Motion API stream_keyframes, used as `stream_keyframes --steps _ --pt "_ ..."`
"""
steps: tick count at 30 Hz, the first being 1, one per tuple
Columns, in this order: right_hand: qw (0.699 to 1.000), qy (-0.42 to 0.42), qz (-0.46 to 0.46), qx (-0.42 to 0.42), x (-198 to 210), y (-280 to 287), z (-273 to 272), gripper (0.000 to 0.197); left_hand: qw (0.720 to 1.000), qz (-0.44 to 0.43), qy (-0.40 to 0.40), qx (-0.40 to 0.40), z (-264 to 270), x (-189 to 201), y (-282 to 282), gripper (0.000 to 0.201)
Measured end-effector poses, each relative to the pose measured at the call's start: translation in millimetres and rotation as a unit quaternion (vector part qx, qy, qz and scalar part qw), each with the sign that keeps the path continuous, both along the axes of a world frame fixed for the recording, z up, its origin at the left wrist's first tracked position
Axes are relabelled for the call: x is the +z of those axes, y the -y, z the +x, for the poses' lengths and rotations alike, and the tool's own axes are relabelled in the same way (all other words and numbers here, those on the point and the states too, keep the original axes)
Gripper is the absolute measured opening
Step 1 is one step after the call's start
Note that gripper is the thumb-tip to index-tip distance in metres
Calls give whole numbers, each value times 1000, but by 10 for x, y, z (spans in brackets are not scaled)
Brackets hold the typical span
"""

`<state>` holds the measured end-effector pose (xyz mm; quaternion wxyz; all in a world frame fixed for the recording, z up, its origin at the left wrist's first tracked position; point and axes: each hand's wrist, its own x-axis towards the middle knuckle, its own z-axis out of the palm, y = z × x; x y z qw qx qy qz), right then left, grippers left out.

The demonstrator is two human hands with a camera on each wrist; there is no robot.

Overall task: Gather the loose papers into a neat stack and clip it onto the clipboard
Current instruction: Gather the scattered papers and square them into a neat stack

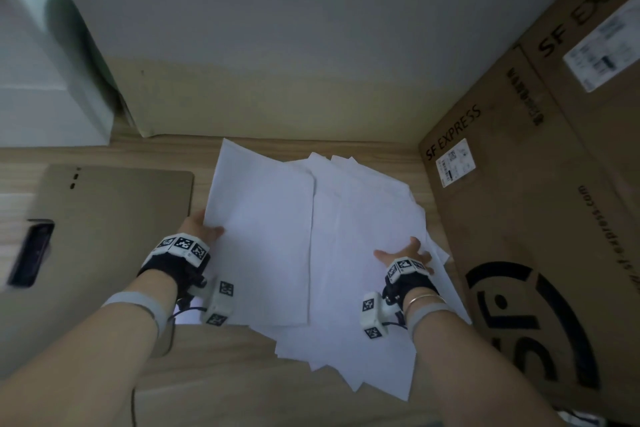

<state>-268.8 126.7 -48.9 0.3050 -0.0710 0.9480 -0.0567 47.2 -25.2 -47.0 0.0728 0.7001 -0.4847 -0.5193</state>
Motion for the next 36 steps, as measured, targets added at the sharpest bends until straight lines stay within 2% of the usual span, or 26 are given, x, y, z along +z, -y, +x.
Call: stream_keyframes --steps 3,5,7,9,13,15,23,29,33,36 --pt "999 26 31 -26 -8 -54 -2 116 1000 4 3 3 4 -13 -48 53" --pt "999 22 36 -24 -10 -52 -23 120 1000 4 1 8 5 -28 -77 52" --pt "999 2 3 -32 10 -53 -51 119 1000 3 7 7 1 -22 -104 51" --pt "998 -29 -43 -31 61 -73 -107 109 1000 1 11 6 4 -24 -113 51" --pt "994 -52 -88 23 175 -124 -228 54 1000 4 17 0 18 -18 -108 52" --pt "991 -51 -122 19 222 -114 -252 40 1000 7 18 1 26 -12 -108 53" --pt "959 1 -281 39 448 121 -104 20 999 26 20 -6 36 -21 -150 53" --pt "952 75 -253 157 186 451 570 28 999 37 8 8 -8 -46 -173 46" --pt "952 109 -228 175 55 568 964 29 998 42 -47 26 -30 -32 -171 55" --pt "945 127 -228 196 2 617 1060 27 998 57 -36 5 -37 -13 -180 55"
